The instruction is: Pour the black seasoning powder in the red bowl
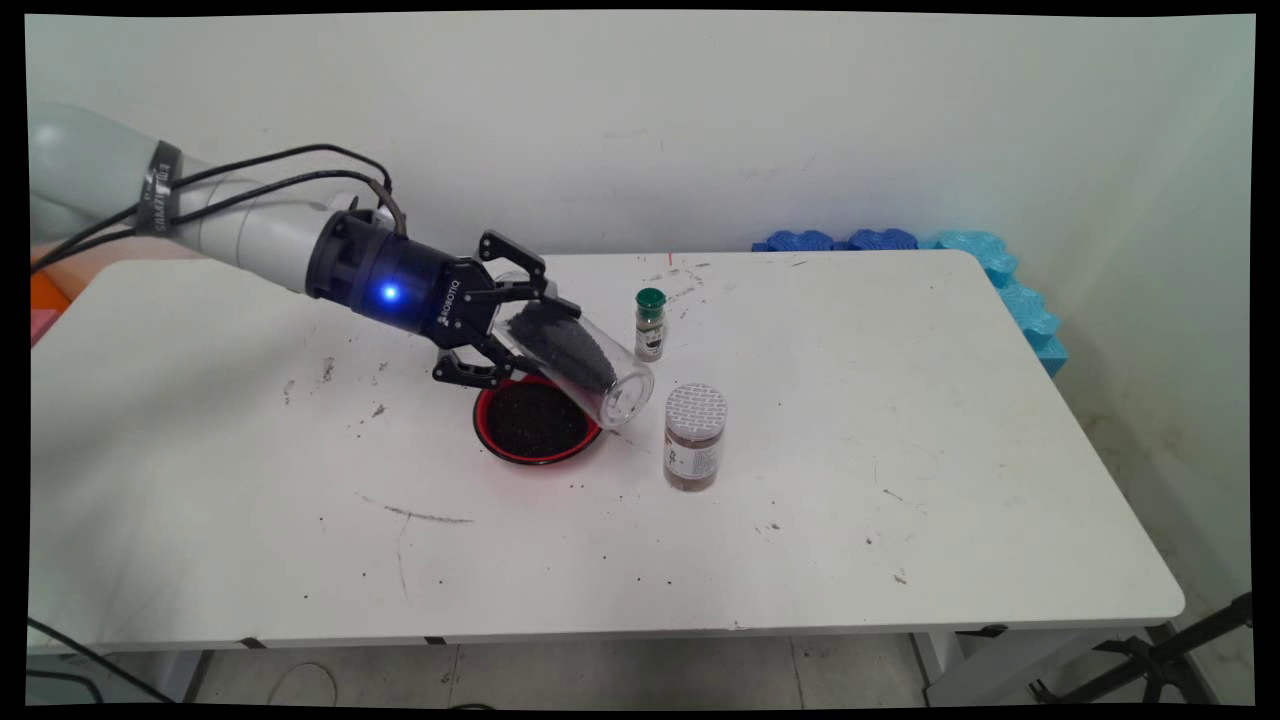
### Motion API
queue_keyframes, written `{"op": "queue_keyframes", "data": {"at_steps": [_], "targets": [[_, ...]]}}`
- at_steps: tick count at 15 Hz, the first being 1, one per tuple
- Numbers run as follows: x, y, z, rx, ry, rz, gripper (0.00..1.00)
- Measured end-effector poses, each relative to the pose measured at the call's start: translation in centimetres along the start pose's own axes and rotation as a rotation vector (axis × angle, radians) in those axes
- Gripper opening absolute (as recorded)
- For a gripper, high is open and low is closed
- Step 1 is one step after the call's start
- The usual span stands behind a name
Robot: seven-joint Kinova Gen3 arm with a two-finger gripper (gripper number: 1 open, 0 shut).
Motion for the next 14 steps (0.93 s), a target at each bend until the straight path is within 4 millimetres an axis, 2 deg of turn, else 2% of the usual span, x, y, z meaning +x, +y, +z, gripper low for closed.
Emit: {"op": "queue_keyframes", "data": {"at_steps": [5,14], "targets": [[-0.1,0.5,0.0,0.024,-0.004,0.177,0.0],[-0.5,1.8,0.3,0.089,-0.032,0.628,0.0]]}}
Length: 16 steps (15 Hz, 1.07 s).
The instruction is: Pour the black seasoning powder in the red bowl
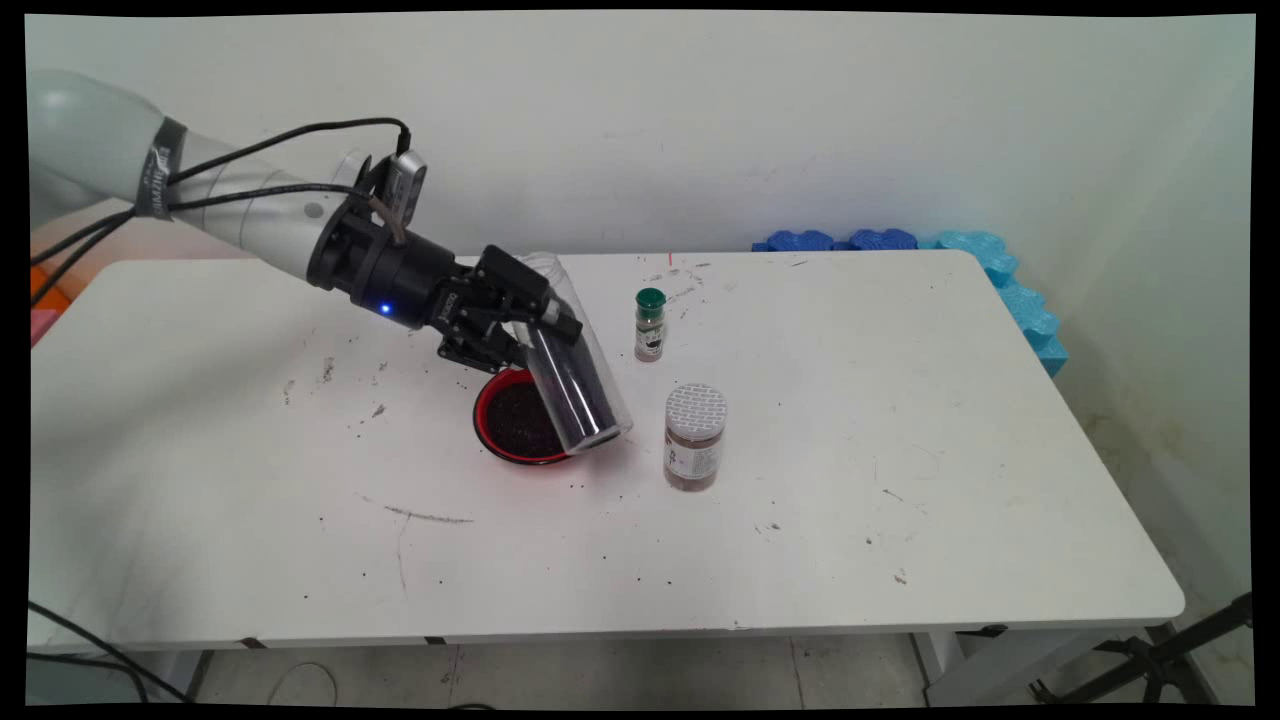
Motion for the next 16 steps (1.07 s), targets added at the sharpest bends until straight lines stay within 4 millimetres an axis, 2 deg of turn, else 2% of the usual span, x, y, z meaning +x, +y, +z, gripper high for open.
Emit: {"op": "queue_keyframes", "data": {"at_steps": [8,16], "targets": [[-0.2,1.1,0.0,0.033,-0.053,0.38,0.0],[-0.1,1.9,-0.2,0.082,-0.089,0.601,0.0]]}}
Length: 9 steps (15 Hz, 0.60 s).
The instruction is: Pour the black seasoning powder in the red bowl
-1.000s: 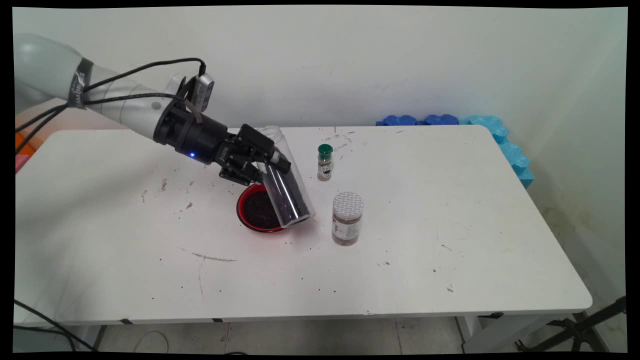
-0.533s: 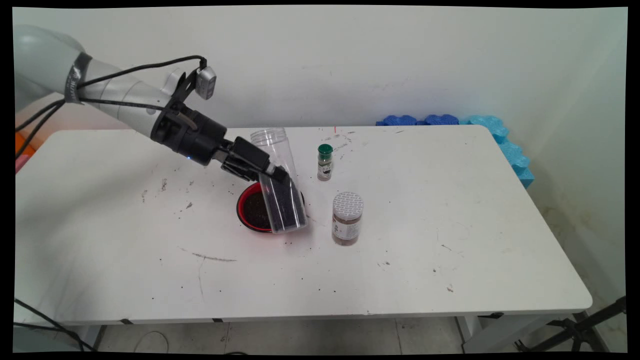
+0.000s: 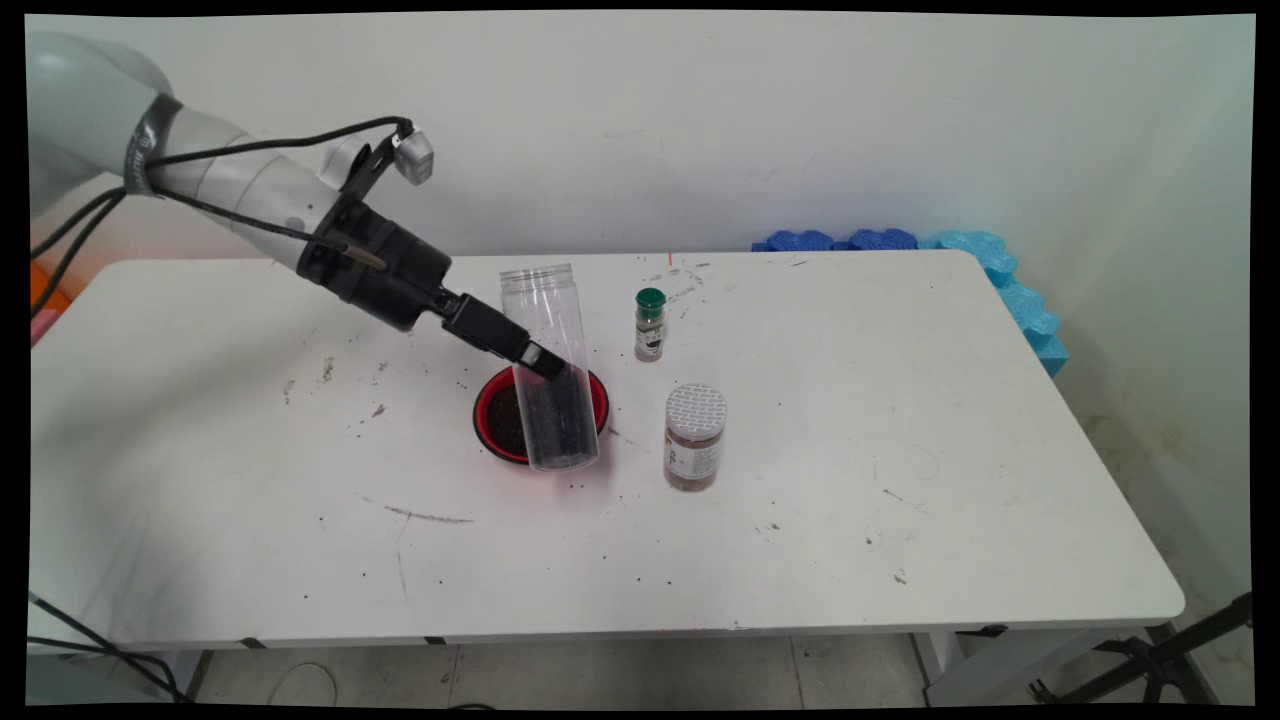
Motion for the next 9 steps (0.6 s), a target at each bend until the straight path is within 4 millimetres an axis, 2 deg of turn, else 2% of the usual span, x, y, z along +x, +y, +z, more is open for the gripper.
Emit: {"op": "queue_keyframes", "data": {"at_steps": [9], "targets": [[1.0,1.6,0.1,0.069,-0.015,0.236,0.0]]}}
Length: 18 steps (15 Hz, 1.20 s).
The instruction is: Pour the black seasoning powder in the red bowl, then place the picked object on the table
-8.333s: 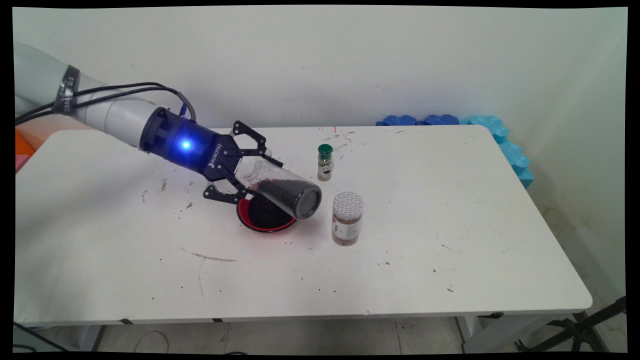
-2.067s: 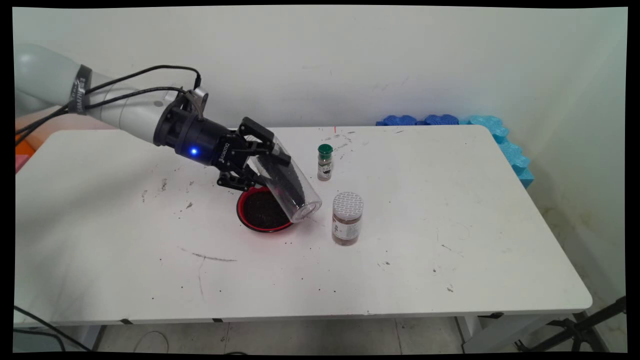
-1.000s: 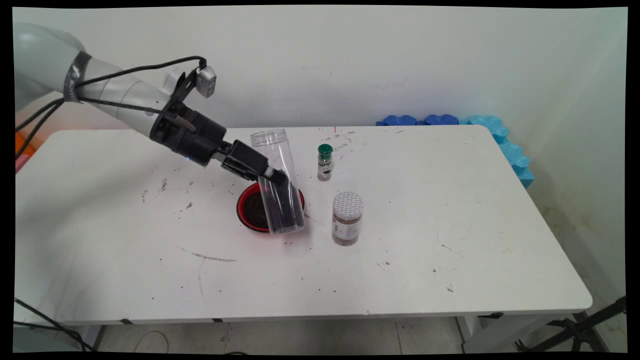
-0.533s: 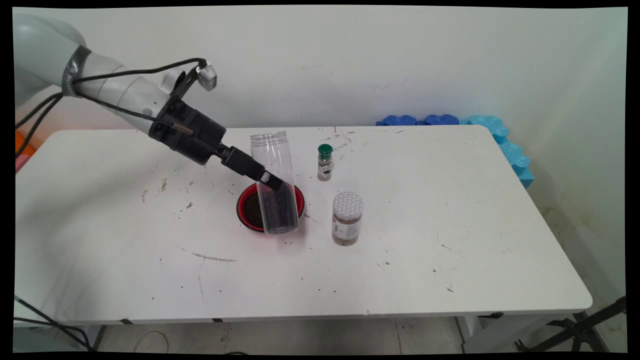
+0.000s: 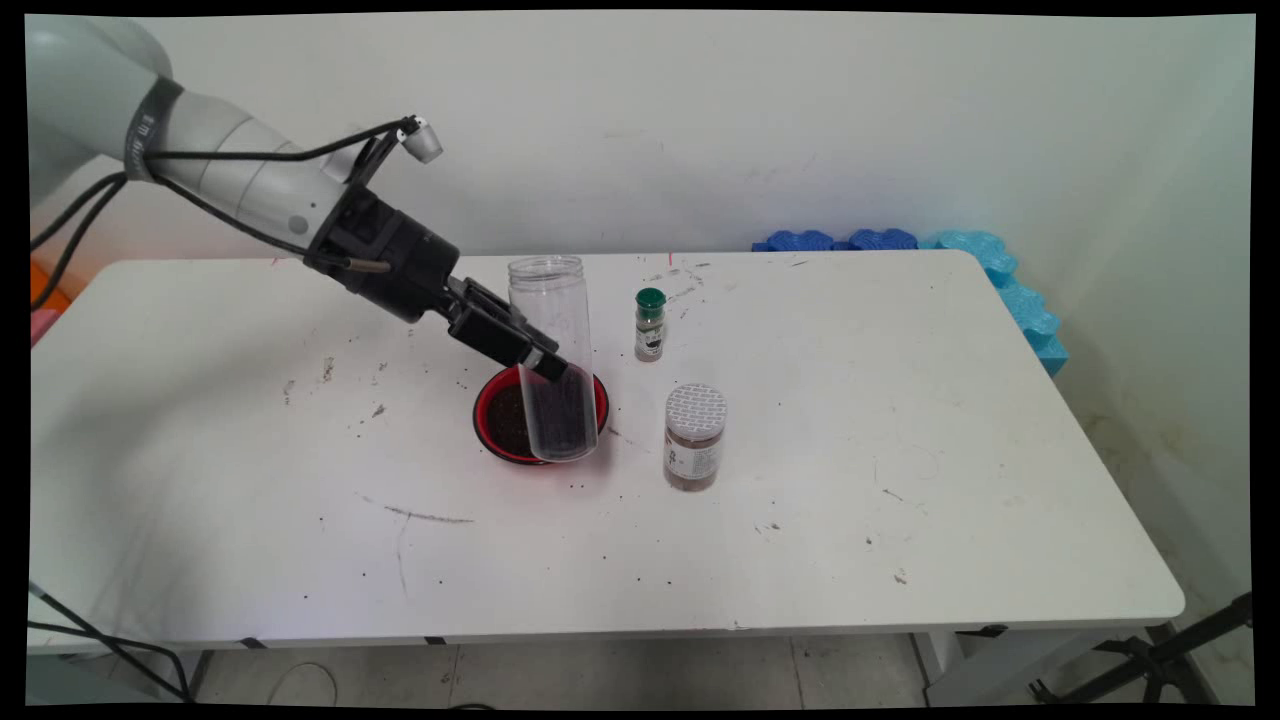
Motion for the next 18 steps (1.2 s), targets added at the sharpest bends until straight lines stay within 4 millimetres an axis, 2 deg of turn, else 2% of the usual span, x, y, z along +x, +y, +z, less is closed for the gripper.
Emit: {"op": "queue_keyframes", "data": {"at_steps": [11,18], "targets": [[1.8,3.9,-0.5,0.091,0.0,0.384,0.0],[2.7,6.2,-1.5,0.127,0.018,0.494,0.0]]}}
